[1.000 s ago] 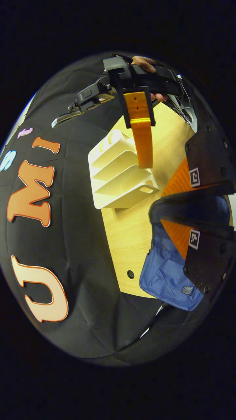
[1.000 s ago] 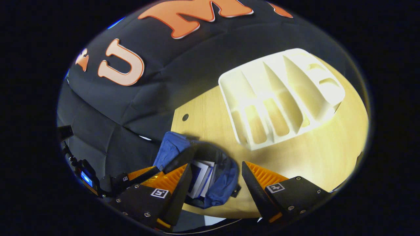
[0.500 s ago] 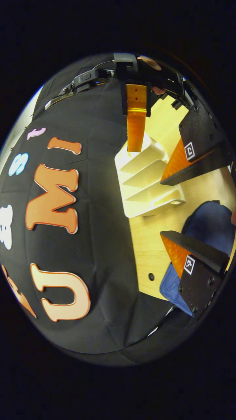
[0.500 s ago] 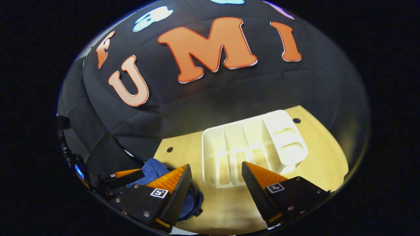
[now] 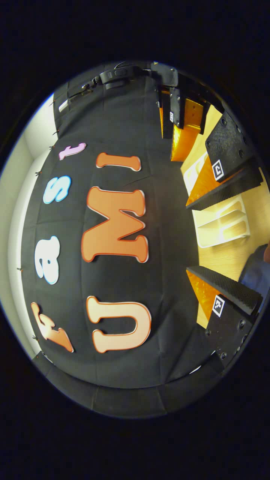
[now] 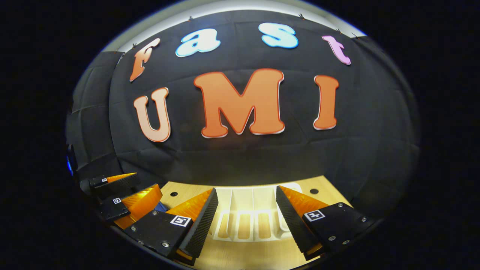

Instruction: Open the schoolbag, grab two books from the bookshelf and put them into the schoolbag.

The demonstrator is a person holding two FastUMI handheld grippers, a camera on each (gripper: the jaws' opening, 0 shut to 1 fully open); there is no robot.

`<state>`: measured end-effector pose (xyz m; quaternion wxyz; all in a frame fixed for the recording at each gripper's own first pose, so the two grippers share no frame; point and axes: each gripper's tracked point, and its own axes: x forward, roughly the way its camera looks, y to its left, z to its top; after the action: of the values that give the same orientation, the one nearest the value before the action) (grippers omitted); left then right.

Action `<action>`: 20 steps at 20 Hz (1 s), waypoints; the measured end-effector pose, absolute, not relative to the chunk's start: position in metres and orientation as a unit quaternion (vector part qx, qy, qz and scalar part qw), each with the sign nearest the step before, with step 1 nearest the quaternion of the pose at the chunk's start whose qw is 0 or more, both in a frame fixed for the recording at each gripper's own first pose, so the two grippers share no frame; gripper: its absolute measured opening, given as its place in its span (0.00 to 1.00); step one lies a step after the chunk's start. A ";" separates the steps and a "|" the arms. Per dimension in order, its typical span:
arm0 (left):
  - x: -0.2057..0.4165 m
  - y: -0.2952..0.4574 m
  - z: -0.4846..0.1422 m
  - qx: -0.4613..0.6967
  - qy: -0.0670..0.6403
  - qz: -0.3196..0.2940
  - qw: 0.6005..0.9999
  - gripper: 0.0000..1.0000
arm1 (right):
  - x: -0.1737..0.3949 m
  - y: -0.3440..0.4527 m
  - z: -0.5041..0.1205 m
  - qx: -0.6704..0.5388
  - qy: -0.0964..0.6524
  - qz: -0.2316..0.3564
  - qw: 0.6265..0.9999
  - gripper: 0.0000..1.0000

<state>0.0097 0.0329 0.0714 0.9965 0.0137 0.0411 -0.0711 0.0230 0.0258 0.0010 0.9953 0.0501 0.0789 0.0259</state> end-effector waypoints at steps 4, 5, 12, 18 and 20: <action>0.003 0.029 0.096 -0.002 -0.019 -0.053 0.998 0.92 | 0.014 0.010 0.028 0.007 0.004 0.019 1.000 0.95; 0.000 0.024 0.100 -0.008 -0.022 -0.054 0.998 0.94 | 0.012 0.008 0.032 0.003 -0.009 0.017 1.000 0.95; -0.016 0.017 0.114 -0.035 -0.050 -0.018 0.998 0.94 | 0.006 -0.002 0.045 0.015 -0.061 0.015 0.998 1.00; -0.027 0.017 0.121 -0.018 -0.062 -0.015 0.998 0.94 | 0.008 0.002 0.014 0.034 -0.026 0.013 0.999 0.95; -0.025 0.013 0.120 -0.014 -0.060 -0.024 0.998 0.94 | 0.007 0.001 0.015 0.033 -0.026 0.008 0.999 0.95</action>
<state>-0.0253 0.0131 0.1202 0.9978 -0.0138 -0.0596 -0.0245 0.0070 0.0011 0.0154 0.9991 0.0330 -0.0262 0.0085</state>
